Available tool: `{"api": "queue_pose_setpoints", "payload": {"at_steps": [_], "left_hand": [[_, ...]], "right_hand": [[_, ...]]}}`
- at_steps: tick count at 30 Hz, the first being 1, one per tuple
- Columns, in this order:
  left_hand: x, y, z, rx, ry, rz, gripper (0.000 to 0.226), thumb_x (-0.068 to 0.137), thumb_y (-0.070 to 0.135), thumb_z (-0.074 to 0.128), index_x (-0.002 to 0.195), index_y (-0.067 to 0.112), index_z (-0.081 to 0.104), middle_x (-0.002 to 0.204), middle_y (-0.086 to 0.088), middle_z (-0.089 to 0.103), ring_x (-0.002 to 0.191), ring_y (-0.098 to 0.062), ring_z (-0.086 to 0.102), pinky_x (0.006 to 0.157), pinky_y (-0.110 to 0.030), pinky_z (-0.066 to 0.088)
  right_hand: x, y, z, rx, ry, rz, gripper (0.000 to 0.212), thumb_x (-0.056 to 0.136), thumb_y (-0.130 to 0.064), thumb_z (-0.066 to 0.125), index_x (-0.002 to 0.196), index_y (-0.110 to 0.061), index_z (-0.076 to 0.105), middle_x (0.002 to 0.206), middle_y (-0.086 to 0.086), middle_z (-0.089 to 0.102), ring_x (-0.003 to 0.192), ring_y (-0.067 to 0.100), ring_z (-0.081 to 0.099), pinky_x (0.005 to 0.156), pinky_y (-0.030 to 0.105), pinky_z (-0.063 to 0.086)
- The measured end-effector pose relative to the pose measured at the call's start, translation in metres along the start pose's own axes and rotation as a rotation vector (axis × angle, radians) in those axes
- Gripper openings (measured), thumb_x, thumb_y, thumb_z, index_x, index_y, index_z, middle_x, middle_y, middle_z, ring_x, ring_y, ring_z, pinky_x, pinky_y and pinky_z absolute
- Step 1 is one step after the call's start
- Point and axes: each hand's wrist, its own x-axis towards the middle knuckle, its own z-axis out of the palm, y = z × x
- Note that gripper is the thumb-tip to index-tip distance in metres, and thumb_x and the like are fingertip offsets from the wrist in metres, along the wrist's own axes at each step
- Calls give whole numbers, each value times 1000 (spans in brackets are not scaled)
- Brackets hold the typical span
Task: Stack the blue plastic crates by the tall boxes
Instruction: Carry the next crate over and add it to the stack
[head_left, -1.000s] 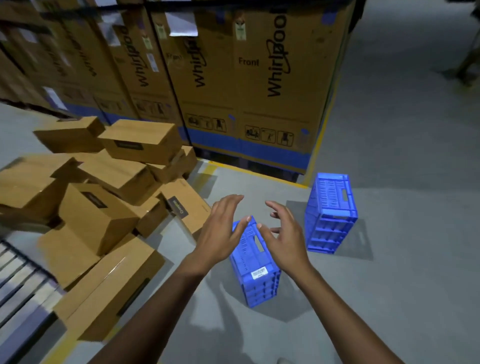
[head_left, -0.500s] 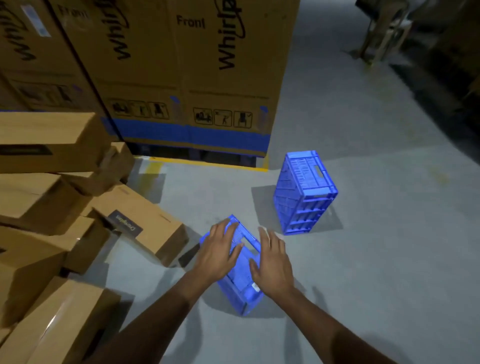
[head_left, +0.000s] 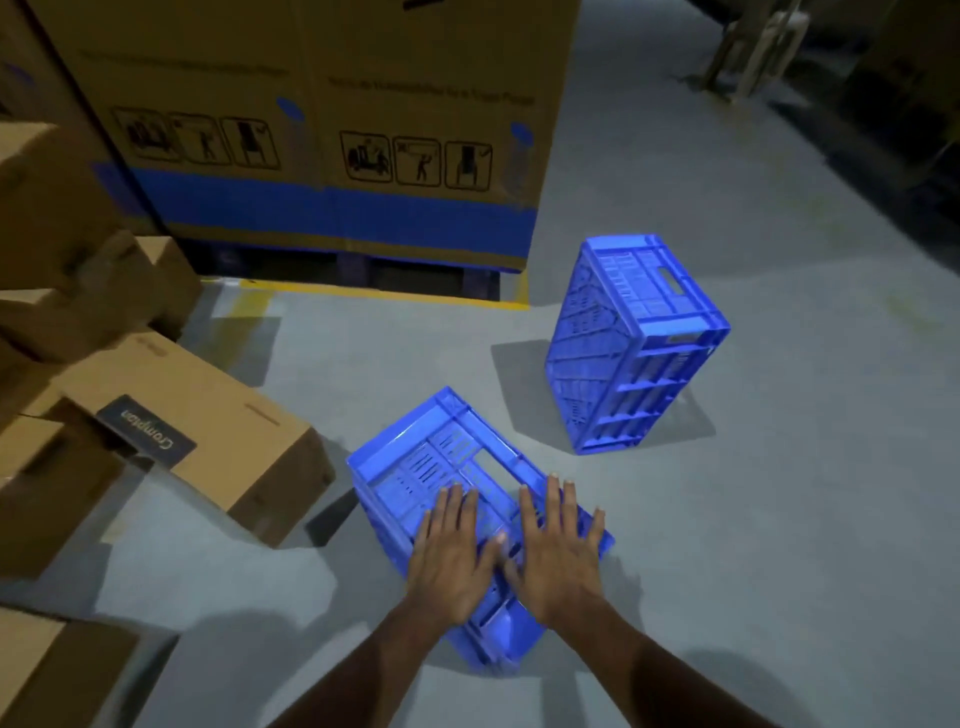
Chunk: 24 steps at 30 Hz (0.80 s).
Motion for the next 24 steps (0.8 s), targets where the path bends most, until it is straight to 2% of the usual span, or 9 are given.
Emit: {"api": "queue_pose_setpoints", "payload": {"at_steps": [2,4,8,11,14,17,21,22,24], "left_hand": [[-3,-3,17,98,20,11,85,91,70,5,146,15,41,156,-8,32,145,-24,27,117,-42,18],[0,-2,22,127,77,8,80,92,67,13,143,13,46,153,-7,37,143,-25,32,114,-43,23],[-3,-4,26,176,134,3,78,92,67,17,149,16,35,158,-4,28,146,-22,23,117,-44,22],[-5,-2,23,176,110,3,82,89,72,4,153,24,20,161,-1,19,148,-21,16,119,-43,17],[-4,0,19,154,106,13,75,88,72,11,153,33,13,160,0,22,148,-22,16,119,-44,13],[-5,7,20,183,76,24,73,88,71,11,152,38,14,159,-1,24,147,-24,14,119,-46,9],[-21,15,22,178,7,11,78,82,72,2,152,39,17,161,-7,15,149,-28,6,118,-54,5],[-29,16,23,192,-30,11,79,81,71,-1,152,39,11,162,-6,7,149,-27,-1,118,-55,2],[-43,18,22,219,-111,-8,73,86,68,0,153,39,-1,163,-4,-9,149,-27,-13,116,-60,-1]], "right_hand": [[-4,5,18,15,59,13,72,80,-53,39,141,-16,49,153,22,33,139,41,34,104,70,20],[-3,9,22,4,127,16,70,83,-51,37,143,-17,44,154,20,30,140,39,31,105,68,20],[-3,11,16,-23,149,48,74,83,-53,38,146,-14,36,148,16,37,127,37,41,97,57,31],[4,21,11,16,147,134,87,79,-65,40,146,-9,35,121,13,53,101,33,51,80,47,39],[4,28,2,96,-13,207,96,75,-77,46,144,-11,32,120,9,52,109,30,53,85,43,43],[-3,37,-6,305,-126,316,76,63,-78,61,109,-19,47,107,5,62,103,29,62,77,35,46],[-14,50,-3,716,-264,372,50,64,-66,76,70,-18,61,68,-2,63,73,20,64,62,29,46],[-22,47,1,744,-260,379,48,67,-64,76,64,-18,61,61,-5,60,69,19,62,60,28,45],[-37,35,6,739,-203,373,57,65,-74,66,74,-17,69,62,-4,64,70,20,66,63,30,50]]}}
